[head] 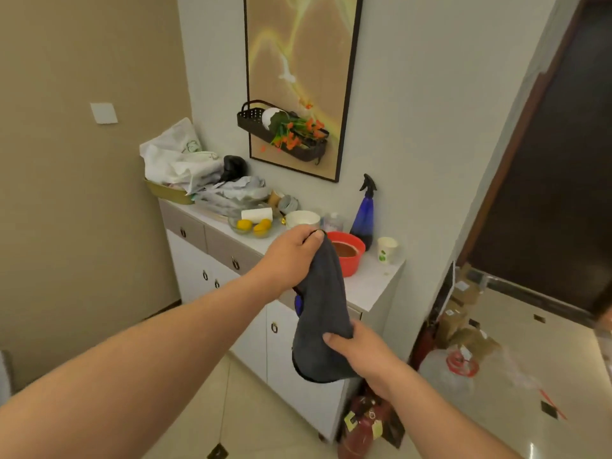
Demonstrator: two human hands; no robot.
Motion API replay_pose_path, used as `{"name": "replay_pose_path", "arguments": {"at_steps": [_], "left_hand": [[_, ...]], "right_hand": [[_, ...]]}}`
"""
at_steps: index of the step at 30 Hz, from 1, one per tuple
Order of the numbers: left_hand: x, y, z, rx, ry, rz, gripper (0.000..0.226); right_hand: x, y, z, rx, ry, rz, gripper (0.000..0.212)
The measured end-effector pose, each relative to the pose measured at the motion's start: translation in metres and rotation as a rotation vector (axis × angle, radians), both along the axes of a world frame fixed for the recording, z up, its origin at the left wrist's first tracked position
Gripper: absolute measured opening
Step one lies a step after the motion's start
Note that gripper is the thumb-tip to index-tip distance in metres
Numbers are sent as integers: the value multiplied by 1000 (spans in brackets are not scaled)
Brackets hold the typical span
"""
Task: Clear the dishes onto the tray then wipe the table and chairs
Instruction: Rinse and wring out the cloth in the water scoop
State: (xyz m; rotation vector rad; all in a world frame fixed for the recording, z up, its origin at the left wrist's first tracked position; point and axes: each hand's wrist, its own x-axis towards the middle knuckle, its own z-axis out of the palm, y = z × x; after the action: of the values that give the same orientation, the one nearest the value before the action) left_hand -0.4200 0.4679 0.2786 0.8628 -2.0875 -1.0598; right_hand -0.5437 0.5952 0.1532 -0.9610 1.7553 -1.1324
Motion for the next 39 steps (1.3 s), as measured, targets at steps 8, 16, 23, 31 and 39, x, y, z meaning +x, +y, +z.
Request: {"name": "replay_pose_path", "arguments": {"at_steps": [8,16,23,31,39], "left_hand": [[-112,-141,6,-97,-25,131,17],[-196,-228,-40,-228,-642,61,26],[-243,-274,-87,-339,-1071,-76,27],[-283,-310,-134,-509,-1340,-436,29],[-307,-305,-140,-522,-1635,-581,41]], "right_hand": [[-153,-161,60,-365,-502,-333,39],[-247,-291,63,-140,-284,-165,18],[-285,-340,30,207,728,217,23],[-286,-370,-3,431,817,583,27],[-284,-381,-47,482,977,572,44]]}}
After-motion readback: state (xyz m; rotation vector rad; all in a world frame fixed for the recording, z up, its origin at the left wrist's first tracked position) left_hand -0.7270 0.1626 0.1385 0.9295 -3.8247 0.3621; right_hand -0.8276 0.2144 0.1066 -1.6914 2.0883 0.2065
